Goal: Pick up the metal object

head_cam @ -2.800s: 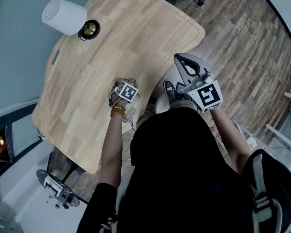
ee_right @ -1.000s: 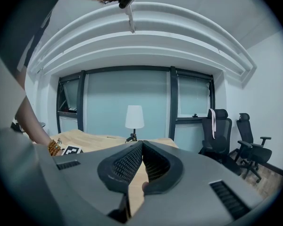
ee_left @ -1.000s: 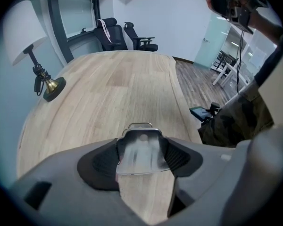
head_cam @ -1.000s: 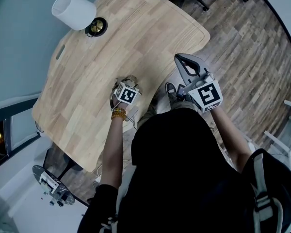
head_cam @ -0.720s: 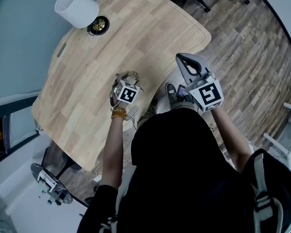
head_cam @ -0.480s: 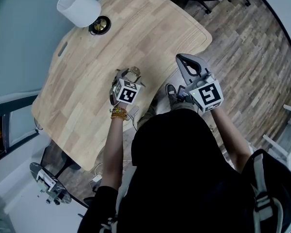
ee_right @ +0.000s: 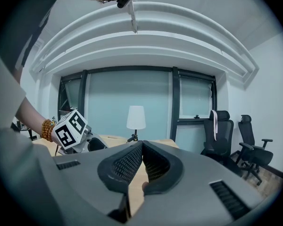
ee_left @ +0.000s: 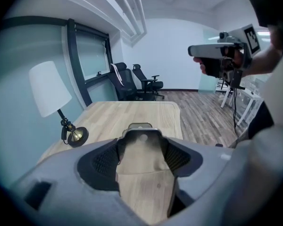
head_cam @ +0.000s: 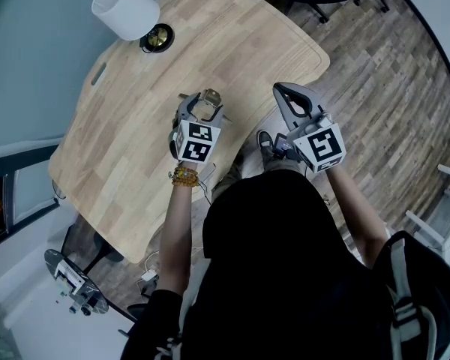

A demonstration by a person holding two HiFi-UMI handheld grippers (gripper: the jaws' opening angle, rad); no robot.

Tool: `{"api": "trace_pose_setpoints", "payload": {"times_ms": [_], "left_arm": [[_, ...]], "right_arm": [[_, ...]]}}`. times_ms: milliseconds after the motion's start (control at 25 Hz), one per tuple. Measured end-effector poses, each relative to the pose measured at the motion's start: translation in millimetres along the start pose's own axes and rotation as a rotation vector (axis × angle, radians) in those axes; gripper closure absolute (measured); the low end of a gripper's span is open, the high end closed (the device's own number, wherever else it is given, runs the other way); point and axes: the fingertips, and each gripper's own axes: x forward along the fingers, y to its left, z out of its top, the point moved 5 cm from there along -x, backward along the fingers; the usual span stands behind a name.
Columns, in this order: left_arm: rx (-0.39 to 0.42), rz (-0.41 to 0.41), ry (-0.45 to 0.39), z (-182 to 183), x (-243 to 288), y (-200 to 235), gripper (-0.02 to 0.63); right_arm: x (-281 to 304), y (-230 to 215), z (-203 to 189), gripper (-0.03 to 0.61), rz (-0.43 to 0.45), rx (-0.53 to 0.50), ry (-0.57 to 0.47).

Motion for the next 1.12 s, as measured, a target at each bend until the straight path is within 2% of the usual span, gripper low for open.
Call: {"api": "trace_pose_setpoints", "payload": {"times_ms": [440, 680, 840, 1000, 1120], "left_arm": [[0.008, 0.108, -0.234, 38.9, -44.8, 9.6, 0.316], [0.002, 0.176, -0.445, 59.7, -85.4, 8.8, 0.316], [-0.038, 0.228, -0.544, 62.3, -112.8, 16.2, 0.316], [-0.086, 0.260, -0.609, 59.1, -134.5, 25.7, 0.316], [-0.091, 0.286, -0.654, 54.0, -148.8, 29.0, 0.316]], "right_arm": [[7.4, 8.8, 9.6, 0.575, 0.003, -0.012, -0.024], [12.1, 20.5, 15.7, 0.575, 0.017, -0.033, -0.024], [24.6, 34.5, 22.6, 0.575, 0.042, -0.063, -0.026], [36.4, 49.6, 31.7, 0.575, 0.062, -0.084, -0.029], [41.7, 60.9, 37.2, 0.575, 0.064, -0.090, -0.034]]}}
